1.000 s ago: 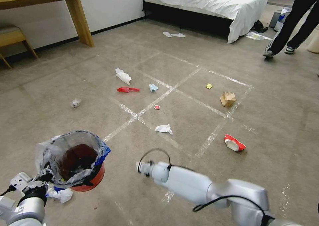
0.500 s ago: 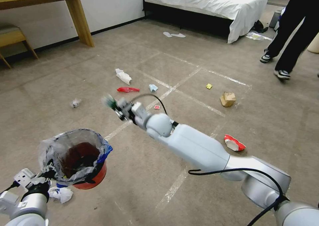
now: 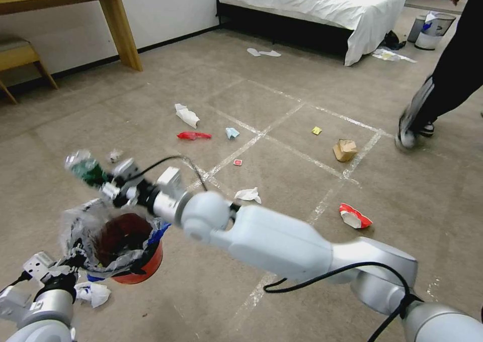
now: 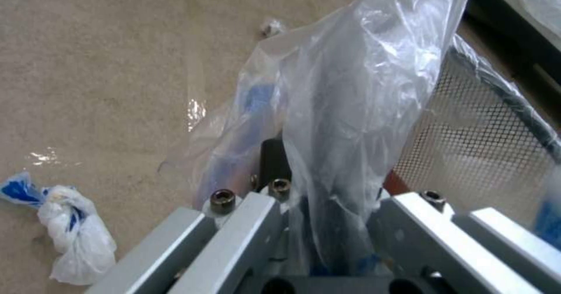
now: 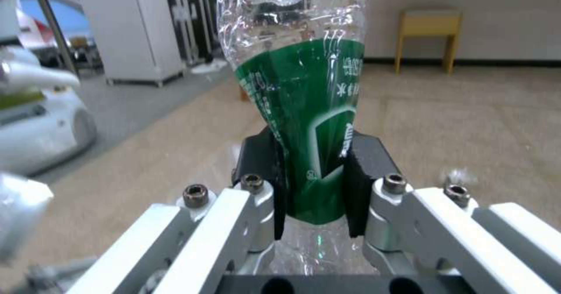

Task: Pick up the trash bin and place the garbage on the floor into it.

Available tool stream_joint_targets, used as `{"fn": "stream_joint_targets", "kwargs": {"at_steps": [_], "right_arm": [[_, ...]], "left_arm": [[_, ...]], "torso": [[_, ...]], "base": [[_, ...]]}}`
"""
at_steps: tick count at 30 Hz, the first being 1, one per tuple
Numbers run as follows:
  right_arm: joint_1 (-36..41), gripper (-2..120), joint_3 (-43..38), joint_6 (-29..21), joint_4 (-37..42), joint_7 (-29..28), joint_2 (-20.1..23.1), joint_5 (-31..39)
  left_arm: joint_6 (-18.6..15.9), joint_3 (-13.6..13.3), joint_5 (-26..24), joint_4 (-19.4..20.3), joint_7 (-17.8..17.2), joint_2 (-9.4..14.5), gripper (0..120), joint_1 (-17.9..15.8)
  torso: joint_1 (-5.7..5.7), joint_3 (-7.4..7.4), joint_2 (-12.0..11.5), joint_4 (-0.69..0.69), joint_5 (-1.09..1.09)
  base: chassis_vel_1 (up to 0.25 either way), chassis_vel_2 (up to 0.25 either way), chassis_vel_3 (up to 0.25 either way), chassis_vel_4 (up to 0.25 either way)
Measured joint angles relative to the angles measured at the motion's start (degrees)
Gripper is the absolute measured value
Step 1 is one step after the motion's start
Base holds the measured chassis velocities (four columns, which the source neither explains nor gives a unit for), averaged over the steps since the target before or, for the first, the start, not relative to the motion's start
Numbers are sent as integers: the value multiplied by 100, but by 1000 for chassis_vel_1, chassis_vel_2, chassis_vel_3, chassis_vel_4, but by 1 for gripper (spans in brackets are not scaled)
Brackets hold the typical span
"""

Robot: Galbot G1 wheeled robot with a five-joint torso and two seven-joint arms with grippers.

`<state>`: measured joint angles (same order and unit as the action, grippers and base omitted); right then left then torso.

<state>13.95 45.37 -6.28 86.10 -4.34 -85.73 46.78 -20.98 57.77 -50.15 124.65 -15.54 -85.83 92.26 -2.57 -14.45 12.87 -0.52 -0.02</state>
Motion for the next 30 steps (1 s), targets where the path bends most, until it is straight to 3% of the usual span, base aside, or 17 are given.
{"fn": "stream_joint_targets", "kwargs": {"at_steps": [8, 15, 19, 21, 23, 24, 30], "right_arm": [[162, 18, 306, 236, -264, -12, -69, -203], [212, 46, 307, 249, -99, -22, 79, -254], [178, 56, 277, 242, -39, -16, 156, -241], [158, 67, 266, 229, 18, 1, 249, -218], [157, 69, 266, 226, 26, 2, 258, -215], [155, 79, 267, 204, 59, 11, 290, -204], [168, 96, 284, 203, 78, 19, 300, -211]], "left_arm": [[-2, -3, 0, 31, -1, -31, 3, 8], [-2, -45, 18, 2, -3, -42, 3, -16], [-2, -53, 26, -6, -3, -48, 3, -17], [-2, -52, 29, -8, -5, -48, 3, -17], [-2, -51, 29, -8, -6, -48, 3, -17], [-2, -42, 28, -8, -8, -45, 3, -17], [-3, -31, 25, -8, -13, -44, 3, -17]], "torso": [[0, 0, 0, -1, 0], [0, 0, 0, -1, 1], [0, 0, 0, -1, 1], [0, 0, 0, -1, 1], [0, 0, 0, -1, 1], [0, 0, 0, -1, 2], [0, 0, 0, -1, 2]], "base": [[0, 0, 0, 0], [0, 0, 0, 0], [0, 0, 0, 0], [0, 0, 0, 0], [0, 0, 0, 0], [0, 0, 0, 0], [0, 0, 0, 0]]}}
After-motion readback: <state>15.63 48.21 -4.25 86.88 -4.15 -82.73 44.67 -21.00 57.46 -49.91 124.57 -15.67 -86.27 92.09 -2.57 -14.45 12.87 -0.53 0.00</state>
